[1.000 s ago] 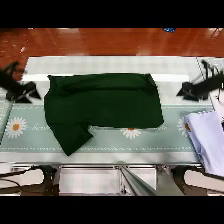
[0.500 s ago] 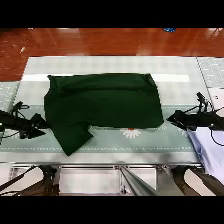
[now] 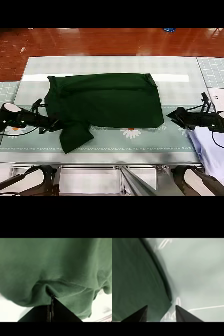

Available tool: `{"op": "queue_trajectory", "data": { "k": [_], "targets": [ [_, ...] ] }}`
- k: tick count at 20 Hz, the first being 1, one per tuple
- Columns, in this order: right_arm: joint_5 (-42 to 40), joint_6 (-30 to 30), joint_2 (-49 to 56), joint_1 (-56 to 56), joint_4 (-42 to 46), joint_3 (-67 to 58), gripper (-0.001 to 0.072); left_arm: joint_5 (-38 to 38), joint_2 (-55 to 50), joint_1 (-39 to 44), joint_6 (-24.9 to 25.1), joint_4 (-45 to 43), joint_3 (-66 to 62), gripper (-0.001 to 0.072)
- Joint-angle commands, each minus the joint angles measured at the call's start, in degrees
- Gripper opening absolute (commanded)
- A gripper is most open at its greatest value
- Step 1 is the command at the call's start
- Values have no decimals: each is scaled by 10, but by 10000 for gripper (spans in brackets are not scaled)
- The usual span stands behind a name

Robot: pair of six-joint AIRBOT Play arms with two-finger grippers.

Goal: Fold the shirts.

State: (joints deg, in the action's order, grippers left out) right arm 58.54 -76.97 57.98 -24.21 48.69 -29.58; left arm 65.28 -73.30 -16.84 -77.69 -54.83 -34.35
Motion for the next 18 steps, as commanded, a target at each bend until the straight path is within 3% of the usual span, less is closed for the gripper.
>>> {"op": "queue_trajectory", "data": {
  "k": [1, 7, 13, 14, 16, 18],
  "targets": [
    [32, -26, 0, -25, 41, 4, 406, 18, -12, 11, 28, 5, -24, 19],
    [35, -2, 43, -22, -13, 29, 406, 25, -12, 10, 31, 5, -48, 20],
    [-62, 2, 153, 99, -84, -15, 404, 25, -12, 10, 31, 10, -48, 20],
    [-71, 2, 171, 118, -93, -37, 336, 25, -12, 10, 31, 10, -49, 20],
    [-46, 26, 191, 144, -92, -74, 22, 42, -12, 8, 41, 9, -62, 20],
    [-2, 42, 170, 145, -69, -81, 22, 77, -2, -11, 66, 9, -84, 20]
  ]
}}
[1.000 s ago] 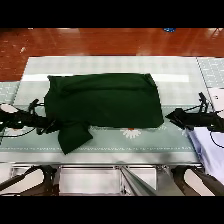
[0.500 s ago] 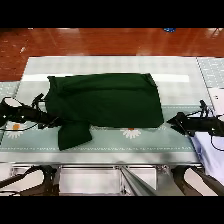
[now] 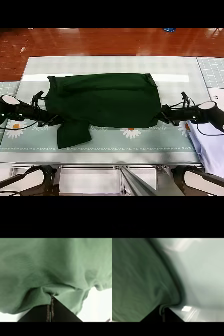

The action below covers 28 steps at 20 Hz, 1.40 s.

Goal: Fold the shirts.

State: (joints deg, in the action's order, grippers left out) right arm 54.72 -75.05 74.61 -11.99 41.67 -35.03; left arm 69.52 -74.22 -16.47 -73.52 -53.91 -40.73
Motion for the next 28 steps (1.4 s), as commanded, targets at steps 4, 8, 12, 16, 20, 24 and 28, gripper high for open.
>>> {"op": "queue_trajectory", "data": {
  "k": [4, 8, 12, 16, 20, 24, 28],
  "targets": [
    [96, -45, -135, 4, 161, 8, 22, 77, 90, -76, 39, -1, -10, 19],
    [153, -70, -276, -30, 189, 40, 22, 103, 187, -88, 41, -1, 10, 20],
    [112, -78, -311, -30, 155, 40, 22, 111, 171, -78, 40, 0, -10, 20],
    [28, -12, -229, -30, 46, 7, 22, 77, 66, -26, 40, 0, -93, 20],
    [17, 26, -79, -30, 10, -110, 22, 65, -88, 16, 15, 0, -271, 20],
    [24, 29, 68, -28, -16, -245, 22, 104, -249, 33, -46, 0, -471, 20],
    [19, 29, 166, -8, -38, -340, 22, 136, -378, 44, -89, 0, -635, 20]
  ]
}}
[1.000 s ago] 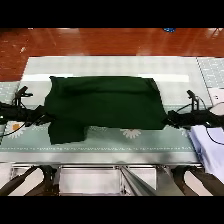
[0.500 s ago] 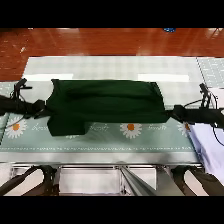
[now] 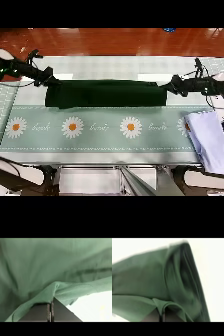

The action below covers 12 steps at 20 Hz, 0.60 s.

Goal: Fold the shirts.

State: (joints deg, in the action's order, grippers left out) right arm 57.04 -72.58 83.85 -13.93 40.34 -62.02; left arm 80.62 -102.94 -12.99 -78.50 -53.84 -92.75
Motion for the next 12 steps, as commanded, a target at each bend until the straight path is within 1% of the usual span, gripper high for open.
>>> {"op": "queue_trajectory", "data": {
  "k": [1, 4, 6, 7, 8, 9, 10, 11, 12],
  "targets": [
    [-10, 4, 90, 15, -27, -89, 22, 25, -115, 12, -49, 2, -146, 20],
    [-21, -13, 133, 23, -28, -139, 22, 26, -165, 16, -54, 33, -205, 20],
    [-24, -17, 157, 24, -29, -156, 25, 26, -181, 20, -53, 44, -210, 30],
    [-40, -18, 164, 24, -29, -156, 158, 26, -186, 21, -53, 43, -210, 148],
    [-54, -17, 168, 24, -29, -156, 409, 26, -189, 22, -53, 43, -210, 363],
    [-63, -17, 169, 24, -25, -156, 411, 26, -189, 18, -60, 37, -210, 490],
    [-60, -18, 167, 18, -25, -158, 411, 28, -188, 10, -93, 20, -216, 501],
    [-42, -25, 161, 8, -24, -162, 411, 46, -185, -3, -110, 3, -225, 501],
    [-15, -31, 151, -9, -23, -166, 410, 64, -179, -19, -110, -2, -232, 501]
  ]
}}
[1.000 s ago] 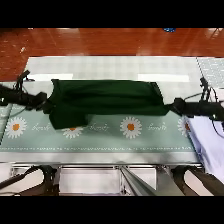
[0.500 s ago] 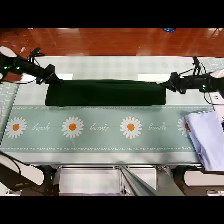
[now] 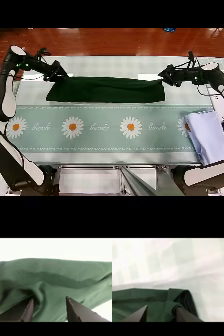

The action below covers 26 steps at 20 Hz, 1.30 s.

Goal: Fold the shirts.

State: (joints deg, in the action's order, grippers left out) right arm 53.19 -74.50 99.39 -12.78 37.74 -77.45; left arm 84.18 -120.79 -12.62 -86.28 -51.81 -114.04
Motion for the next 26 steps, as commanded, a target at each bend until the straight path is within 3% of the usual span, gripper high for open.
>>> {"op": "queue_trajectory", "data": {
  "k": [1, 4, 7, 10, 14, 17, 26],
  "targets": [
    [48, -14, -19, -40, 5, -12, 410, 40, 11, -42, -32, -22, -19, 501],
    [115, -22, -73, -103, 52, -9, 407, 38, 78, -84, -29, -27, -10, 501],
    [106, -51, -132, -124, 133, 33, 407, -30, 187, -72, -12, -84, 57, 501],
    [86, -51, -153, -109, 130, 98, 408, -153, 334, -30, 6, -130, 225, 501],
    [23, -41, -142, -63, 111, 137, 416, -290, 532, 17, 10, -129, 487, 501],
    [-2, -14, -120, -35, 48, 136, 417, -294, 599, 29, 9, -129, 585, 501],
    [1, -35, -16, 19, 63, 78, 417, -276, 603, 30, 5, -112, 602, 501]
  ]
}}
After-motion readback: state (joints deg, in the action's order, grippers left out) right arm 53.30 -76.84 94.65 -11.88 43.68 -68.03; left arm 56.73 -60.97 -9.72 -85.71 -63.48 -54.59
